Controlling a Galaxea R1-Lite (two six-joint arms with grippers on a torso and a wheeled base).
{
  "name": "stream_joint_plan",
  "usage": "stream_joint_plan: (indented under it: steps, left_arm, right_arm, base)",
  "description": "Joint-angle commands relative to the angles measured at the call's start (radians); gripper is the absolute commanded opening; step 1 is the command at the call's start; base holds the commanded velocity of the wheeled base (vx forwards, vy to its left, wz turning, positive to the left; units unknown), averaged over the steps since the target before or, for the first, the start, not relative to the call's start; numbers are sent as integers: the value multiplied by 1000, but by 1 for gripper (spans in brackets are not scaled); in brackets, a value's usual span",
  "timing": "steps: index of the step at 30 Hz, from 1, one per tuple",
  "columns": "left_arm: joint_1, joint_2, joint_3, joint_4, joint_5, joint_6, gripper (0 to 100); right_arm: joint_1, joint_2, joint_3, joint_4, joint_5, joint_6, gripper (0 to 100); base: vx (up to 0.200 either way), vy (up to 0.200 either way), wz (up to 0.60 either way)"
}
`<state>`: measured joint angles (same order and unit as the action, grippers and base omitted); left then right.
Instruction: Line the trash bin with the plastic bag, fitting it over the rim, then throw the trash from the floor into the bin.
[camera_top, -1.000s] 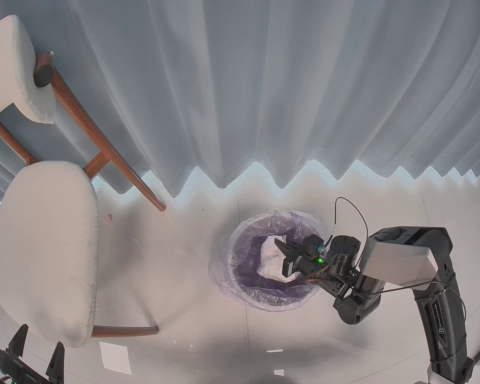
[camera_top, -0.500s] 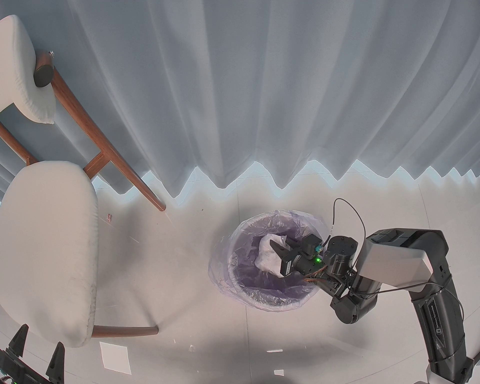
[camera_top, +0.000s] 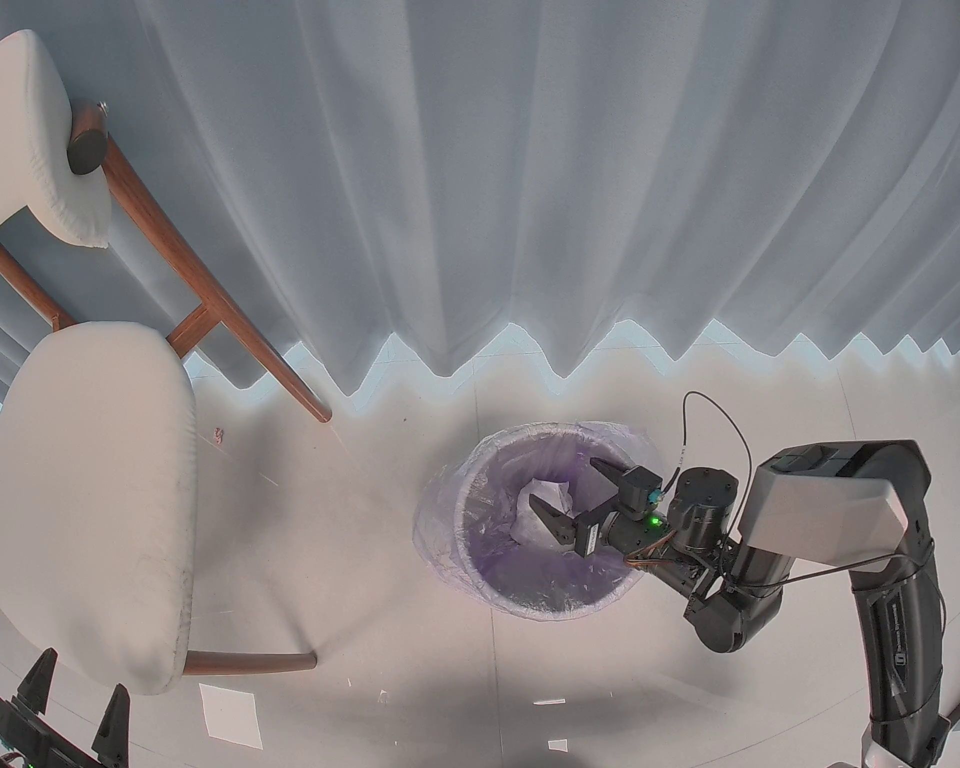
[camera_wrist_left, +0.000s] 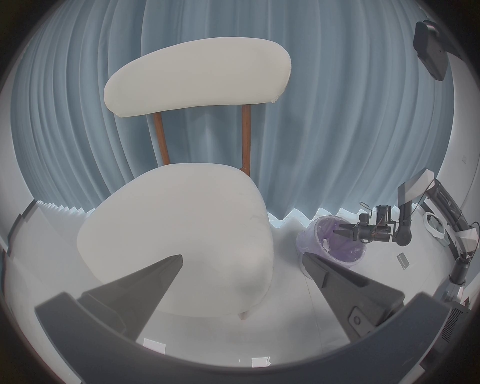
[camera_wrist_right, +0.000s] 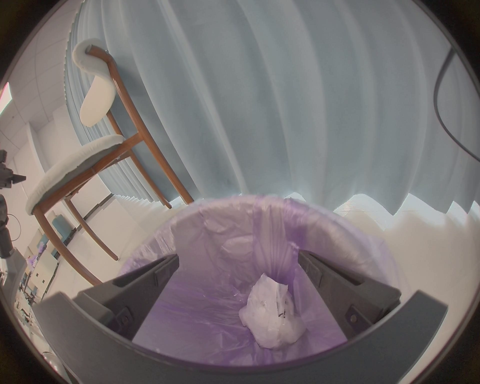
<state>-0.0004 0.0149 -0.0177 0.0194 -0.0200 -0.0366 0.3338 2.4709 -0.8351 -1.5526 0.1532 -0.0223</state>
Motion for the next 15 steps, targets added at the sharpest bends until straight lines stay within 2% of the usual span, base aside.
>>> stream_joint_plan:
  steps: [1,6,15]
  left_arm:
    - [0,-15,15,1,-1,0,100]
    - [0,-15,15,-1,-1,0,100]
    - [0,-15,15,-1,0,0,100]
  right_arm:
    - [1,-155,100,-14,0,-2,100]
    - [-1,-306,235,-14,-4,-2,100]
    - [-6,-576,470,-12,-60,5,100]
  base:
    - [0,0,0]
    - [0,0,0]
    - [0,0,0]
